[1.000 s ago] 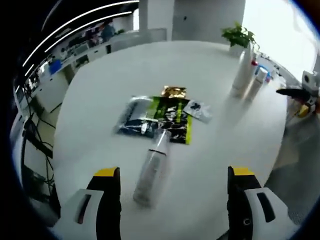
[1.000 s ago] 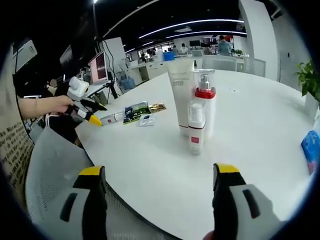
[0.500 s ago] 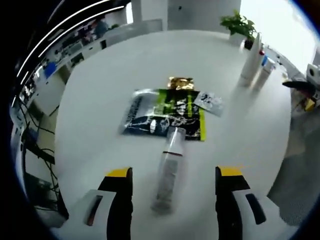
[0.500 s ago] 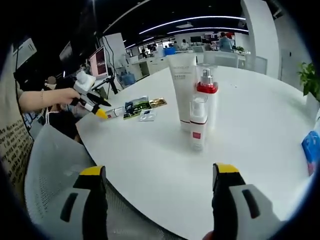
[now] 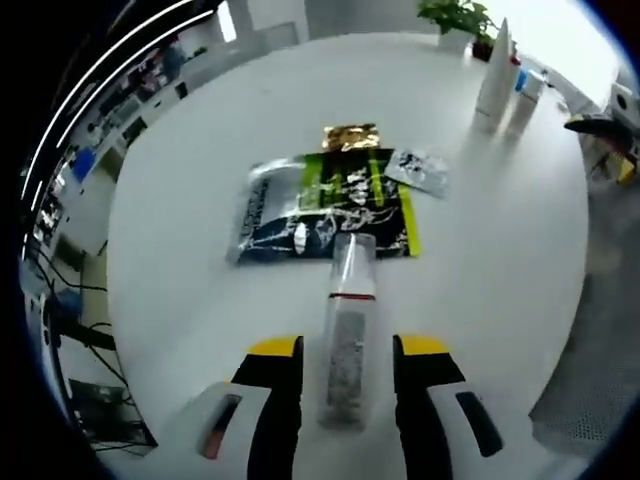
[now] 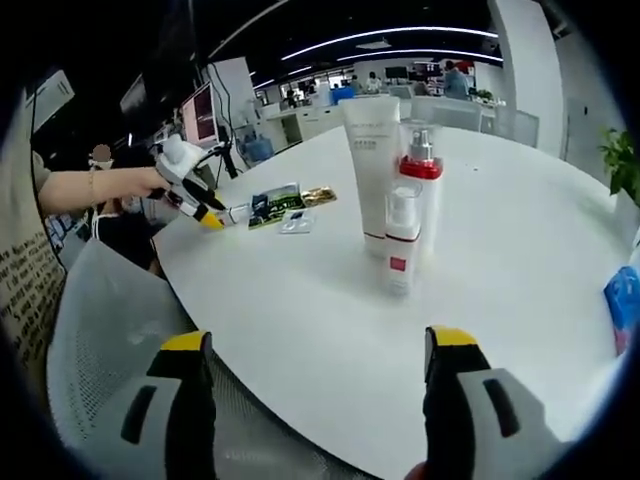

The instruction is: Arrange the skincare products in the storage area until every visible bottle or jar stands upright without overlapping.

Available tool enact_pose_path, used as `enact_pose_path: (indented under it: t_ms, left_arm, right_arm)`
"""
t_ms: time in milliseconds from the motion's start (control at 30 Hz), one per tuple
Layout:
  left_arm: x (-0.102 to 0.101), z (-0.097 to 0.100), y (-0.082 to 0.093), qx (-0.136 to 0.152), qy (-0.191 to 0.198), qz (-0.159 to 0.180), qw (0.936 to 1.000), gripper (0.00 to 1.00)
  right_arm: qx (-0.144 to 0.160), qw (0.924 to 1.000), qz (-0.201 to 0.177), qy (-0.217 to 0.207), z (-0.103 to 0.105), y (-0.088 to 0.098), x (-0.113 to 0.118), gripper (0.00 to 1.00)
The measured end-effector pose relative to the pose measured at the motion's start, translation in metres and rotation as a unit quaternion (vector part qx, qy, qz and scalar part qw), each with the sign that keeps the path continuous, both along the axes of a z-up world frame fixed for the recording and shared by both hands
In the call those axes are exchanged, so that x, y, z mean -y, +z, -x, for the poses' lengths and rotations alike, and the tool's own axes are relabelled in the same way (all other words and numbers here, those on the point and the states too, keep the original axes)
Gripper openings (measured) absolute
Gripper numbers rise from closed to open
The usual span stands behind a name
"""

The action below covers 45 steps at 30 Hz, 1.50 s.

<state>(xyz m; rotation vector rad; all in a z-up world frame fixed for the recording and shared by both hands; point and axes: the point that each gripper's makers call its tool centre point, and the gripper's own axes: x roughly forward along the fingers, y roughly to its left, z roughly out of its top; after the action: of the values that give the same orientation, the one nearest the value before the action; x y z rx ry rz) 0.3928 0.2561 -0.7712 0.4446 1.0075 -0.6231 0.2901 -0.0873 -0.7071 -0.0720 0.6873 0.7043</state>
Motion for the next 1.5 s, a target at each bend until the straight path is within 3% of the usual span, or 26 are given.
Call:
enact_pose_path:
  t_ms: [200, 400, 633, 933, 1267, 1500]
  left_arm:
    - [0.002, 0.001, -0.007, -0.014, -0.019, -0.012, 0.9996, 0.27]
    - [0.006, 0.001, -0.007, -0.022, -0.023, -0.001, 0.9995, 0.18]
    - [0.01, 0.001, -0.009, -0.021, -0.029, 0.013, 0.9993, 0.18]
    - [0.012, 0.003, -0.008, -0.017, -0.005, 0.019, 0.9997, 0.17]
    - [0.015, 0.021, -0.003, -0.015, 0.016, 0.041, 0.9989, 0.17]
    - [0.026, 0.028, 0.012, -0.009, 0.047, 0.089, 0.9949, 0.17]
  right_arm:
    - [-0.001, 1.0, 0.005, 0.003, 0.001, -0.001, 0.0, 0.87]
    - [-0.001, 1.0, 0.005, -0.001, 0.0, -0.001, 0.001, 0.86]
    - [-0.001, 1.0, 0.006, 0.001, 0.0, -0.001, 0.0, 0.86]
    - [0.004, 1.0, 0.001, 0.006, 0.001, 0.004, -0.004, 0.86]
    - [0.011, 0.9996, -0.017, 0.019, 0.005, 0.011, -0.018, 0.86]
    - [0.014, 0.9988, -0.023, 0.04, 0.01, 0.015, -0.031, 0.86]
